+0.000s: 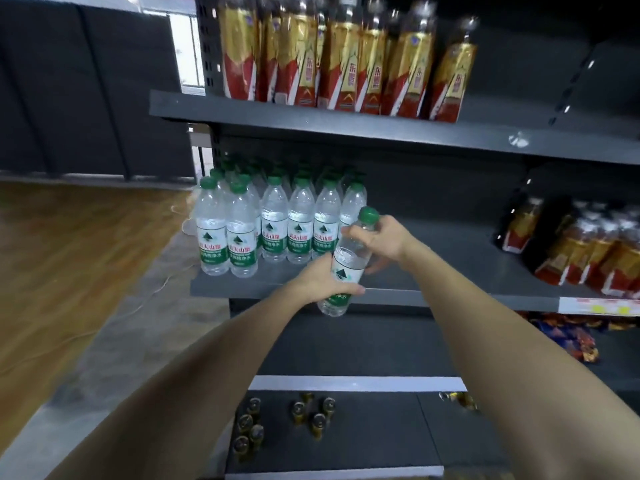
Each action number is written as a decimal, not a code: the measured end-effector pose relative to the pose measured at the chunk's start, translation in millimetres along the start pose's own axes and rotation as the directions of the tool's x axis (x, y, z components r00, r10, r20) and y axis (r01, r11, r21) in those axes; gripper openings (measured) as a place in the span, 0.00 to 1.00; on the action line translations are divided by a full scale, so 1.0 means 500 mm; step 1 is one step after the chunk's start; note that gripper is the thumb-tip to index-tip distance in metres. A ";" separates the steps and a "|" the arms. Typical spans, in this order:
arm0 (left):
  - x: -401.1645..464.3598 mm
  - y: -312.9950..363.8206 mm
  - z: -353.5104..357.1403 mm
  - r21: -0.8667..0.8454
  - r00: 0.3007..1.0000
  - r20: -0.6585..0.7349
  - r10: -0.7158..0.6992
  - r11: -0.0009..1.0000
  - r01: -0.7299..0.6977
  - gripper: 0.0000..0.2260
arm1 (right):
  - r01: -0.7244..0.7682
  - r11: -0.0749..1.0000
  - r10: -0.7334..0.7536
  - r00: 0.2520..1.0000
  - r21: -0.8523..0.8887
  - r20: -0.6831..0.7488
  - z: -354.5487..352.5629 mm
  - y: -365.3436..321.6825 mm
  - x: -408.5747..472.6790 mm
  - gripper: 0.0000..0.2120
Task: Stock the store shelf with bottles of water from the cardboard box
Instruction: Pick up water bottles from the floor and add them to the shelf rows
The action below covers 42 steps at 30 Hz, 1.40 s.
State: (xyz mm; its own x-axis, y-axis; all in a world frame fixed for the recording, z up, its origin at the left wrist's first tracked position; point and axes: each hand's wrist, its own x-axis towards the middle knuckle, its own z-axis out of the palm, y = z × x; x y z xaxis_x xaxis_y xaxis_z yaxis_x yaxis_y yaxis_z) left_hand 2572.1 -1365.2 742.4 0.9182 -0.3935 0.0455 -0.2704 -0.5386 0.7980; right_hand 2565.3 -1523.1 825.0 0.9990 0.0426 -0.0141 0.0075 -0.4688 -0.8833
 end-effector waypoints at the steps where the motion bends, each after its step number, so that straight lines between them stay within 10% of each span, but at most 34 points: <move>1: 0.011 -0.002 -0.014 -0.013 0.998 -0.055 -0.015 1.000 0.015 0.34 | 0.005 1.000 -0.005 1.000 0.009 0.004 0.003 -0.011 0.021 0.16; 8: 0.075 -0.017 -0.109 0.066 0.964 -0.253 -0.086 0.992 0.106 0.37 | -0.086 0.993 0.102 0.970 -0.080 0.219 0.006 -0.023 0.147 0.35; 23: 0.137 -0.111 -0.127 -0.067 0.829 -0.456 -0.322 0.942 0.329 0.39 | 0.166 0.732 0.152 0.906 -0.661 0.396 0.098 0.074 0.294 0.10; 36: 0.131 -0.049 -0.185 0.058 0.800 -0.469 -0.374 0.890 0.451 0.41 | 0.231 0.637 0.161 0.893 -0.736 0.421 0.125 0.070 0.293 0.05; 42: 0.149 -0.012 -0.194 0.072 0.800 -0.532 -0.276 0.927 0.368 0.33 | 0.206 0.762 0.142 0.871 -0.614 0.470 0.146 0.085 0.286 0.07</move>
State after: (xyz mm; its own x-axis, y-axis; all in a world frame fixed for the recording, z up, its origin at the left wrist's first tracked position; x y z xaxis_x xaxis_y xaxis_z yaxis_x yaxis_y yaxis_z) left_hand 2670.2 -1318.9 799.2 0.9635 0.2303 0.1363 0.0659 -0.6980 0.7131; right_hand 2705.3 -1472.6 751.2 0.8506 0.3849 -0.3583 0.2391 -0.8900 -0.3883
